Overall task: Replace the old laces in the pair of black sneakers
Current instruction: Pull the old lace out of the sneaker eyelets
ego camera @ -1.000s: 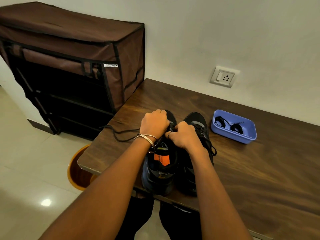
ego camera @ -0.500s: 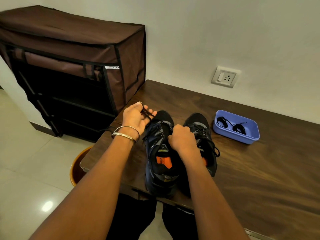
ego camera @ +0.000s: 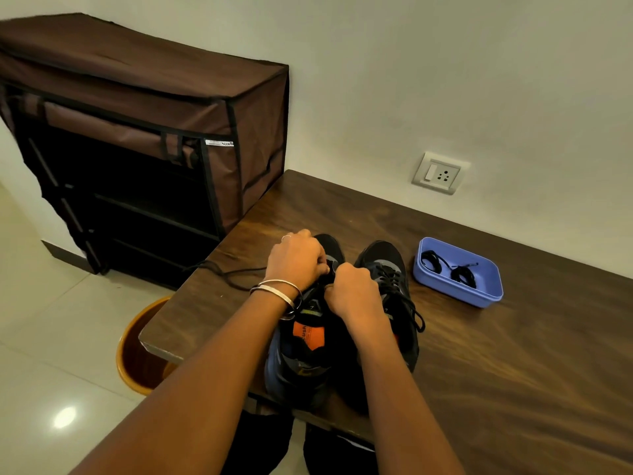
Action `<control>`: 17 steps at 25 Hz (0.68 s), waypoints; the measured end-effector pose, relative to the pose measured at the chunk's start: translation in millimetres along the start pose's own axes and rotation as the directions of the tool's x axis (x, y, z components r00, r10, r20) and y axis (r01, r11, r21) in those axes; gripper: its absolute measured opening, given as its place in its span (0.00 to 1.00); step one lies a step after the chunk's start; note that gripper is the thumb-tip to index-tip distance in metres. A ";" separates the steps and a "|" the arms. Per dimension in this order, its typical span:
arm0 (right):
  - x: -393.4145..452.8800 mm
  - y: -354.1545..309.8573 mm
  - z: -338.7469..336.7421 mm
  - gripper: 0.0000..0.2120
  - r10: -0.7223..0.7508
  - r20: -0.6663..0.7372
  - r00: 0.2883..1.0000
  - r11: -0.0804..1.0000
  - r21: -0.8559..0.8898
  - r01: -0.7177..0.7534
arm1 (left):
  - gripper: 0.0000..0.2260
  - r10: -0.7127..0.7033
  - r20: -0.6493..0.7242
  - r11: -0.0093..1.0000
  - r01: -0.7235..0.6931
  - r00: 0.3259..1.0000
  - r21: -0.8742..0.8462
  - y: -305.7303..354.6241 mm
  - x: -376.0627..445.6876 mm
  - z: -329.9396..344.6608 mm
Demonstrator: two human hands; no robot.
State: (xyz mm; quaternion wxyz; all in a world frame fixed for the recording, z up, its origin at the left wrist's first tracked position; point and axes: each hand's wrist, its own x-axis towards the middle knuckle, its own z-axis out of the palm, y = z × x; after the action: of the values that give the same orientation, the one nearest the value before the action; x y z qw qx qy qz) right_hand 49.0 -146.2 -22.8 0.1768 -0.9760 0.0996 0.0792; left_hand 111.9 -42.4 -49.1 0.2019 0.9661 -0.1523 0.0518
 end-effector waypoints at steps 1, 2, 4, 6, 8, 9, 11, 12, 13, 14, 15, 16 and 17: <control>-0.1 -0.6 0.0 0.11 -0.006 -0.003 1.000 1.000 -0.004 0.006 | 0.08 -0.008 -0.009 0.999 0.009 1.000 0.052 5.1 -0.9 -0.5; -0.2 -1.3 -0.4 0.11 -0.010 -0.009 1.000 1.000 -0.006 0.010 | 0.10 0.011 -0.022 0.991 -0.008 1.000 0.135 10.0 -1.9 -0.3; -1.1 -2.1 -1.1 0.11 -0.016 -0.017 1.000 1.000 -0.005 0.016 | 0.11 0.112 -0.037 0.951 -0.096 0.993 0.295 16.9 -3.2 -0.3; -1.9 -1.6 -2.2 0.10 -0.016 -0.017 1.000 1.000 -0.003 0.015 | 0.13 0.104 -0.009 0.947 -0.096 0.995 0.305 17.0 -4.0 -7.6; -2.3 -1.3 -2.4 0.10 -0.007 -0.011 1.000 1.000 0.001 0.007 | 0.14 -0.154 0.012 0.988 0.153 0.988 0.032 11.8 -1.2 -16.9; -2.3 -1.3 -2.5 0.10 -0.002 -0.007 1.000 1.000 0.004 0.002 | 0.13 -0.351 0.069 0.881 0.355 0.934 -0.314 4.4 2.1 -19.0; -1.9 -1.9 -1.9 0.10 0.005 -0.002 1.000 1.000 0.012 -0.005 | 0.14 -0.504 0.311 0.197 0.458 0.806 -0.867 -5.5 2.9 -21.6; -1.9 -2.5 -1.0 0.10 0.007 -0.003 1.000 1.000 0.014 -0.007 | 0.15 -0.496 0.377 -0.131 0.362 0.782 -0.923 -8.1 1.2 -24.2; -2.1 -3.3 0.3 0.10 0.011 -0.007 1.000 1.000 0.013 -0.011 | 0.16 -0.488 0.397 -0.359 0.236 0.777 -0.903 -11.5 0.8 -26.8; -2.5 -4.2 1.5 0.10 0.017 -0.015 1.000 1.000 0.012 -0.017 | 0.16 -0.488 0.402 -0.489 0.139 0.775 -0.861 -12.5 -0.3 -29.9; -3.0 -4.4 2.5 0.10 0.021 -0.026 0.999 1.000 0.010 -0.021 | 0.15 -0.496 0.399 -0.533 0.092 0.771 -0.841 -13.4 -0.6 -30.0; -3.2 -5.0 3.4 0.09 0.019 -0.035 0.999 1.000 0.006 -0.019 | 0.13 -0.514 0.362 -0.476 0.092 0.778 -0.875 -15.7 -0.5 -27.1; -3.8 -5.2 3.8 0.08 0.015 -0.042 0.999 1.000 0.001 -0.015 | 0.11 -0.523 0.266 -0.267 0.141 0.810 -0.953 -17.0 -1.3 -24.0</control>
State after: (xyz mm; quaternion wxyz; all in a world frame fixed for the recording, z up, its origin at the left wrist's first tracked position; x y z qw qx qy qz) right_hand 46.0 -139.4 -23.9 0.1743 -0.9766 0.1108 0.0602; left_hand 115.2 -17.5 -33.8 0.8731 0.4573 0.1684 -0.0156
